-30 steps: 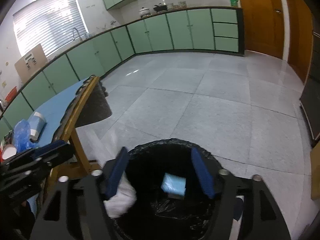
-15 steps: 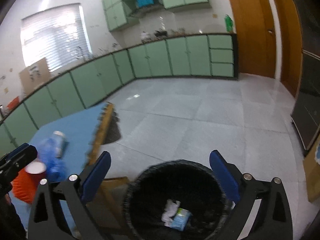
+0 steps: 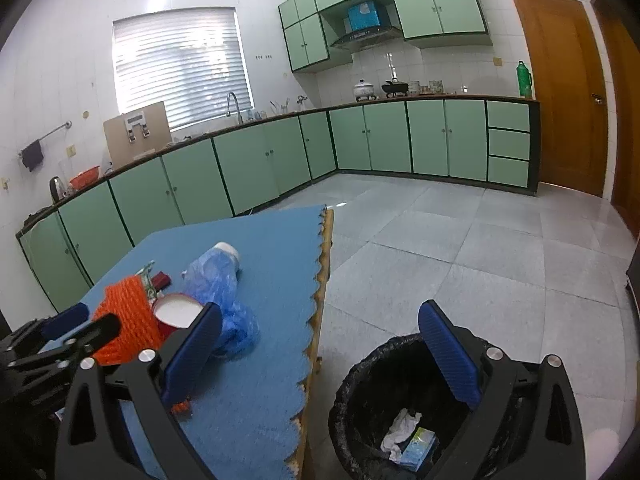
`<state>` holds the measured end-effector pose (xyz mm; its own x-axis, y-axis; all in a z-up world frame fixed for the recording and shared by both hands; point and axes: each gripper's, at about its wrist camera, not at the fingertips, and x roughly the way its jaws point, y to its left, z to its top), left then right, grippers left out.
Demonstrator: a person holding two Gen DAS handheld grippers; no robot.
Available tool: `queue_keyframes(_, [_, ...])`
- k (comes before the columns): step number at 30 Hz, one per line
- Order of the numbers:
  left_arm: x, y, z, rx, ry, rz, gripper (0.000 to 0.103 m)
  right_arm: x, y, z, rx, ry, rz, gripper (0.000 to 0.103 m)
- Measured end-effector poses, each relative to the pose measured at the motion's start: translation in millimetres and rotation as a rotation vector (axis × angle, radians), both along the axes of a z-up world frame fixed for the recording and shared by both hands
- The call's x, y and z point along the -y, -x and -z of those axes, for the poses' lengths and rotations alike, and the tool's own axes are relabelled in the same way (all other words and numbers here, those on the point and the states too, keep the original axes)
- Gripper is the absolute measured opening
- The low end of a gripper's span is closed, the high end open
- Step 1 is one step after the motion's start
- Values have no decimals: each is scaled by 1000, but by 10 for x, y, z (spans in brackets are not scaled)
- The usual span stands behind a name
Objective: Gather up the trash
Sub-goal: 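Grasp an orange foam net with the left gripper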
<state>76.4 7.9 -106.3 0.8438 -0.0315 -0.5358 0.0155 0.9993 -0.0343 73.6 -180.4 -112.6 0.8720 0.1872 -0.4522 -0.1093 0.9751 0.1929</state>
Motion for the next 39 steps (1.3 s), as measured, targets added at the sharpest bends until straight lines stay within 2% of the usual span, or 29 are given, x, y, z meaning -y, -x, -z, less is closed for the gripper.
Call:
queue_keyframes(9, [-9,-197,207,-50,21,-37,69,-73,-44,19,-7,23,-28,95])
queue_keyframes(12, [-9,-188,226,-53,23,-47,54,-130,-55,31,-12,23,-47,94])
queue_keyframes(14, [-36,-174,229,-53,38,-52,33,-164,-60,29,-12,29,-64,94])
queue_keyframes(17, [-89,-144,238,-54,59,-48,12,-230,-59,10,-6,37,-81,94])
queue_keyframes(20, [-136,-86,188,-45,83,-50,11,-290,-49,-13,-1,39,-97,94])
queue_keyframes(27, [-225,103,-53,13,87,-57,10,-509,-29,-126,32,34,-164,94])
queue_keyframes(33, [-516,207,-259,52,64,-135,10,-803,-123,-243,56,13,-241,92])
queue_keyframes(39, [-885,242,-300,39,57,-236,10,-1220,-247,-326,65,8,-336,92])
